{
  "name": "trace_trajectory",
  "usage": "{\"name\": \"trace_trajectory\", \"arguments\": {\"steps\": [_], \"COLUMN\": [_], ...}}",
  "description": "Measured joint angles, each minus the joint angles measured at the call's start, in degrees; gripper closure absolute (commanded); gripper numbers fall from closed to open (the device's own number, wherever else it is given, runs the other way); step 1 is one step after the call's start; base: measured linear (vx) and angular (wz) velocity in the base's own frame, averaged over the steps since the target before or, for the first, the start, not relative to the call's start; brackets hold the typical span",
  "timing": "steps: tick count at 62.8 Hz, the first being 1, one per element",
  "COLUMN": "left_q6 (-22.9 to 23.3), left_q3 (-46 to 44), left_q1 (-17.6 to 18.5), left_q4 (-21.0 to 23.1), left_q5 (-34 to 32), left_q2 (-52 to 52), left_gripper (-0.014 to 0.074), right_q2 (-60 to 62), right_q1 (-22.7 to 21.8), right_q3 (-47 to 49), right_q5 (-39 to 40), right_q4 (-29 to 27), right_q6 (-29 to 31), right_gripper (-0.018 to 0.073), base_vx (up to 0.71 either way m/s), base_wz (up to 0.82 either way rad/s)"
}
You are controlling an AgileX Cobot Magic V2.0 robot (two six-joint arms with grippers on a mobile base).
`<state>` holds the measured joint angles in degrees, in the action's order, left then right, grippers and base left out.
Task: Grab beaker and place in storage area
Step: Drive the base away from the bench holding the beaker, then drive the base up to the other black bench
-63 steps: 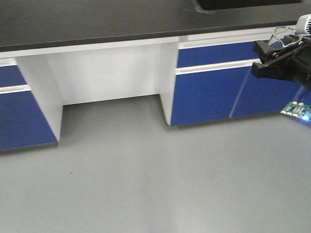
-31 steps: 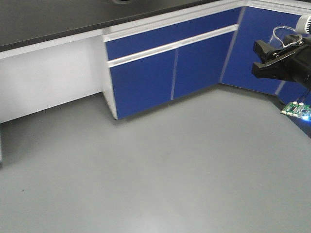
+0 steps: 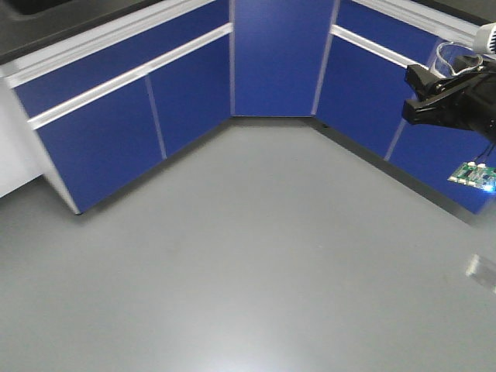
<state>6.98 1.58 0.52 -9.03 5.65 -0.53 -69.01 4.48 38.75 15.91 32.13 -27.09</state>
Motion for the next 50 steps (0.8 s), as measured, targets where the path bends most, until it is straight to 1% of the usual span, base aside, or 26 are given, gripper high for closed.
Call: {"name": "trace_trajectory", "arguments": {"steps": [26, 50], "left_q6": [0.0, 0.0], "left_q3": [0.0, 0.0], "left_q1": [0.0, 0.0], "left_q4": [0.0, 0.0], "left_q5": [0.0, 0.0], "left_q2": [0.0, 0.0], "left_gripper": [0.0603, 0.0603], "right_q2": [0.0, 0.0], "right_q1": [0.0, 0.0], "right_q3": [0.0, 0.0], "right_q5": [0.0, 0.0], "right_q4": [0.0, 0.0], "right_q6": [0.0, 0.0], "right_gripper": [0.0564, 0.0564], "base_vx": [0.01, 0.07], "base_wz": [-0.60, -0.64]}}
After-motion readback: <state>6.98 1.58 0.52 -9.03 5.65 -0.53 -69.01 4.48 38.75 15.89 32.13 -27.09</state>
